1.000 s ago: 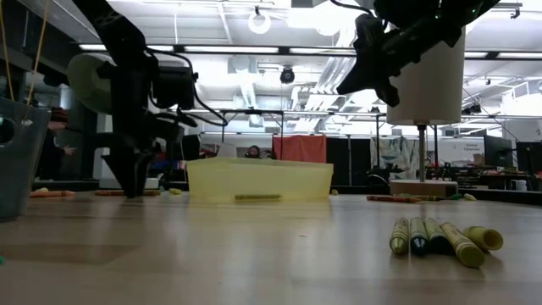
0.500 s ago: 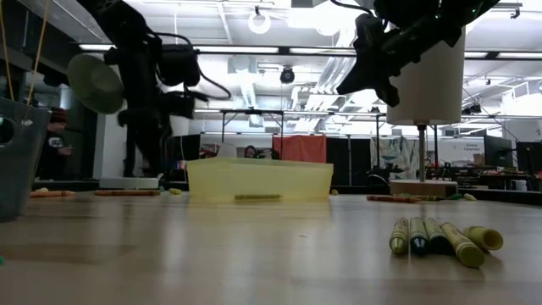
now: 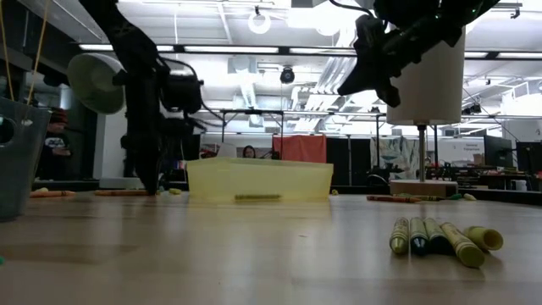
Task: Sort crayons
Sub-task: Put the orange crayon into the green bin
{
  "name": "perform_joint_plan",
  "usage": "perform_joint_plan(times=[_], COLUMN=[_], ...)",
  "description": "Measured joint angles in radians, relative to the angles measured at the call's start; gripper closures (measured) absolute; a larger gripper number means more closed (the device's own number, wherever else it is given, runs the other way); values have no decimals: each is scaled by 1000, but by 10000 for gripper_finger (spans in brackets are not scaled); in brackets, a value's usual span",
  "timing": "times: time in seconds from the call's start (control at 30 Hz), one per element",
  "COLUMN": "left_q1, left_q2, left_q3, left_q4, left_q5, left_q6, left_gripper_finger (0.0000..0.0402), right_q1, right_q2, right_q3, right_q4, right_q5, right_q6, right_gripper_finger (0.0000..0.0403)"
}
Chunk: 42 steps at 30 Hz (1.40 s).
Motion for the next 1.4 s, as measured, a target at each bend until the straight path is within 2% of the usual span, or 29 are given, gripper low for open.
perform_joint_plan(times=[0.2,0.37,0.57,0.73,0.87,1.17,1.4], left_q1=[-1,-19,-39,-36,-40,-42,-46], left_q2=[58,53,10,-54,-61,-2,6], left_q3=[3,4,83,104,93,-13,-42], left_q4=[-10,-31,-221,-241,-199,-117,-99], left_q5=[-7,36,81,9,-23,-21,-15], left_q6=[-49,-109,-223,-339,-426,-581,-569], left_gripper_finger=[268,277,296,300,300,300,315], right_q1=[0,0,0,0,0,0,0], right_q2=[0,0,0,0,0,0,0], right_q3=[0,0,1,1,1,1,1], right_q4=[-9,-10,-13,-13,-13,-13,-14], right_q5=[1,1,1,1,1,1,1], right_q6=[0,0,7,7,8,8,8], right_gripper_finger=[403,403,403,403,403,403,403])
